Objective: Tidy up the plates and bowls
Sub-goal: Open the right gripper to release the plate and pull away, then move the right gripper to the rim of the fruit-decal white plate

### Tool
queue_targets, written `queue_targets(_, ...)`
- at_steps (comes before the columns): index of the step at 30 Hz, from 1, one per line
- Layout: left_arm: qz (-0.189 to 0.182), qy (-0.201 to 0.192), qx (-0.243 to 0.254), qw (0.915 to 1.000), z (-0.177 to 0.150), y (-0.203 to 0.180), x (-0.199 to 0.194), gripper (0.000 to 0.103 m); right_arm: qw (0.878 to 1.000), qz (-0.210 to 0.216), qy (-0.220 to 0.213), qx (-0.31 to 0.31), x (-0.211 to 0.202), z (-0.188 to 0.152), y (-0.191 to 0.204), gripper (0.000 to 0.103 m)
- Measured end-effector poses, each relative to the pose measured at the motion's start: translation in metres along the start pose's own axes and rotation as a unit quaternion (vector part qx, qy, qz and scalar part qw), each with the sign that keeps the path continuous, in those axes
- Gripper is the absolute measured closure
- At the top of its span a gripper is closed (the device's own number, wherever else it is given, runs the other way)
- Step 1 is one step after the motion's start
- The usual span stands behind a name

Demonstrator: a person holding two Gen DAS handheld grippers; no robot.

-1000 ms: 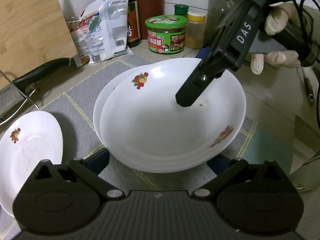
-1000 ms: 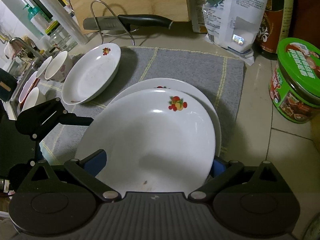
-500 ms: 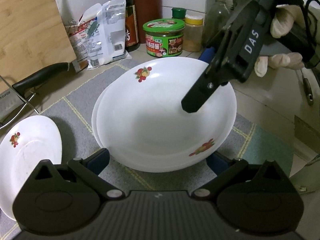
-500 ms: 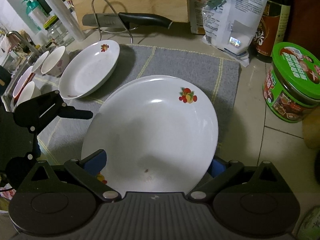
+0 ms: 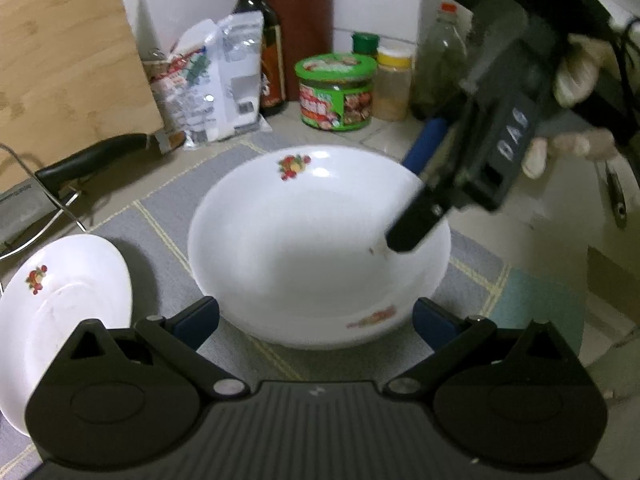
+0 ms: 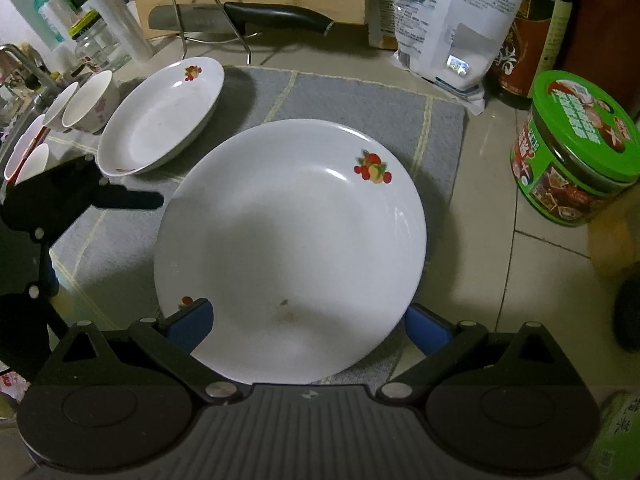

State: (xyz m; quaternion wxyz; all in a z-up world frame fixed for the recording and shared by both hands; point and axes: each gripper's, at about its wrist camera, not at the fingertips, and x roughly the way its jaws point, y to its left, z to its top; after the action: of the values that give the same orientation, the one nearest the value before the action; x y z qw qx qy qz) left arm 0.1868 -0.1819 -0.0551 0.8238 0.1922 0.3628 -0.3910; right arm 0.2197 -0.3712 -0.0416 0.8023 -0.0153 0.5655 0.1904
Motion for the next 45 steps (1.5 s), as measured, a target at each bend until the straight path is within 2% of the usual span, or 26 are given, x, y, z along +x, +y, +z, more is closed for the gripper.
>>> queue_targets(6,0.016,-0.025,-0.019,0.9994,0.0,0.001,-0.009,0.001,0.998,-0.022,-0.047,-0.021,-0.013,-0.001,0.01,0.0)
queue_targets(9,0.031,-0.037,-0.031,0.9983,-0.001,-0.001,-0.017,0.001,0.995,-0.044,-0.079,-0.045,-0.018,-0.001,0.019,0.0)
queue_targets(14,0.066,-0.061,-0.064,0.9939,-0.003,0.0,-0.035,0.001,0.989,-0.051,-0.113,-0.076,-0.019,0.0,0.033,0.0)
queue_targets(20,0.13,-0.075,-0.131,0.9799,-0.015,0.006,-0.056,0.001,0.985,-0.035,-0.142,-0.089,-0.015,0.002,0.052,0.0)
queue_targets(24,0.178,-0.063,-0.17,0.9672,-0.031,0.016,-0.063,0.001,0.985,-0.024,-0.154,-0.078,-0.01,0.005,0.066,0.0)
queue_targets(28,0.215,-0.056,-0.184,0.9576,-0.05,0.03,-0.067,0.001,0.984,-0.015,-0.167,-0.057,0.0,0.006,0.079,0.0)
queue_targets(34,0.241,-0.046,-0.178,0.9531,-0.077,0.05,-0.066,0.001,0.983,-0.019,-0.177,-0.037,0.018,0.017,0.098,0.0)
queue_targets(37,0.233,-0.043,-0.199,0.9509,-0.087,0.064,-0.064,0.001,0.983,-0.028,-0.174,-0.05,0.024,0.026,0.11,0.0)
queue_targets(40,0.231,-0.039,-0.209,0.9493,-0.094,0.075,-0.06,0.001,0.984,-0.018,-0.166,-0.06,0.03,0.036,0.12,0.0)
queue_targets(45,0.218,-0.039,-0.216,0.9511,-0.1,0.089,-0.055,0.001,0.985,-0.016,-0.148,-0.085,0.043,0.058,0.136,0.0)
